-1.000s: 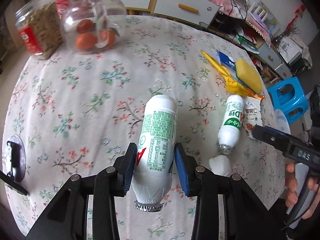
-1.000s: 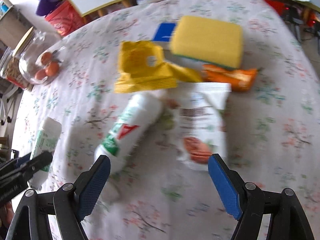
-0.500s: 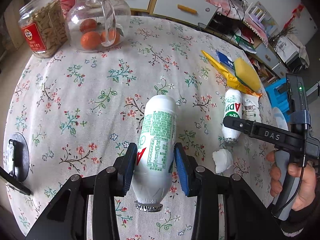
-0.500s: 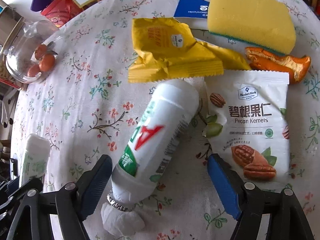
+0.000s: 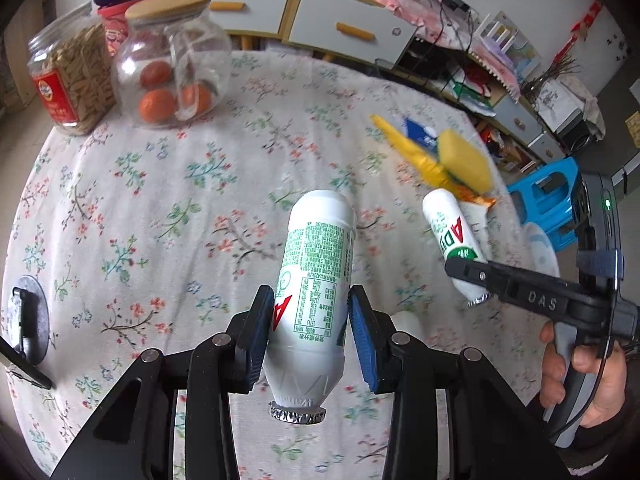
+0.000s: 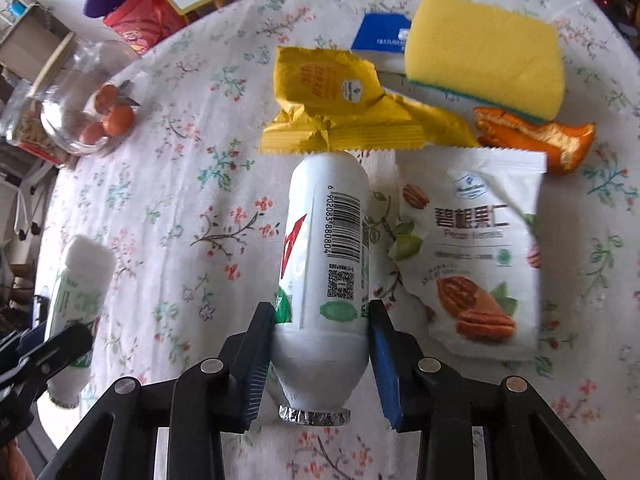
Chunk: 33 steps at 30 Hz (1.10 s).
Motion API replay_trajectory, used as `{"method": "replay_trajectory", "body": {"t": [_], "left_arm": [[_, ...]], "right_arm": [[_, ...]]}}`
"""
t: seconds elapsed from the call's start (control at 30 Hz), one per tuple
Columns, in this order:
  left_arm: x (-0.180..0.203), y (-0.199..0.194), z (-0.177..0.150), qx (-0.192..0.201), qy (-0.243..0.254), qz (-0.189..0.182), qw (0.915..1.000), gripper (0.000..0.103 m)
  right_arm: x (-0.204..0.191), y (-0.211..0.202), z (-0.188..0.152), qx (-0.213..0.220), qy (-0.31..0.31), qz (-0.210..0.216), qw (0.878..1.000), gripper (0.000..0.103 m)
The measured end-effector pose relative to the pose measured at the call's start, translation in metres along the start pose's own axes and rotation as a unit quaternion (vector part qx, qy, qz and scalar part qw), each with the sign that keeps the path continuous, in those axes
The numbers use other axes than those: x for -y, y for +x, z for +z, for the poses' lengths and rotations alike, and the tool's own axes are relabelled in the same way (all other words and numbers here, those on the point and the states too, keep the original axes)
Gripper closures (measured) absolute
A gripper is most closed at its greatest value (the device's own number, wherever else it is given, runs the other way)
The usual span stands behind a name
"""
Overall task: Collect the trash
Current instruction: 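Lift the white bottle with the left tool while the right tool grasps the other white bottle, then drop the white bottle into the white bin with the right tool while the left tool carries its bottle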
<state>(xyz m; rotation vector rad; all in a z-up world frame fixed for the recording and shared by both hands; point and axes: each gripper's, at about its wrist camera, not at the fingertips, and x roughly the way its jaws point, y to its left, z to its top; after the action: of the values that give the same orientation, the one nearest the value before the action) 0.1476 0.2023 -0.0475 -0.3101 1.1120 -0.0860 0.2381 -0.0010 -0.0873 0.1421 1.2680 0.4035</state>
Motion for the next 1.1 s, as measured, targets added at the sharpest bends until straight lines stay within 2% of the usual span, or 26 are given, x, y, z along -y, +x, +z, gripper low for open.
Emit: {"method": "replay_trajectory", "body": {"t": [0.27,0.53,0.87,1.1], "left_arm": [[0.031,-0.008,0.004,0.015,0.011,-0.02,0.9996,0.063],[0.063,-0.006,0.006,0.017,0.03,-0.034,0.9988,0.063],[0.105,0.006,0.008,0.009,0.059,-0.042,0.9973,0.063],[0.133,0.018,0.013,0.005,0.077,-0.044,0.9961,0.063]], "right_arm": [[0.016,-0.041,-0.01,0.028,-0.004,0.009,1.0,0.062],[0.047,-0.074,-0.014,0.052,0.019,0.002,0.998,0.062],[0.11,-0.111,-0.019,0.075,0.069,-0.022,0.995,0.062],[0.172,-0.14,-0.021,0.096,0.128,-0.041,0.986,0.062]]}}
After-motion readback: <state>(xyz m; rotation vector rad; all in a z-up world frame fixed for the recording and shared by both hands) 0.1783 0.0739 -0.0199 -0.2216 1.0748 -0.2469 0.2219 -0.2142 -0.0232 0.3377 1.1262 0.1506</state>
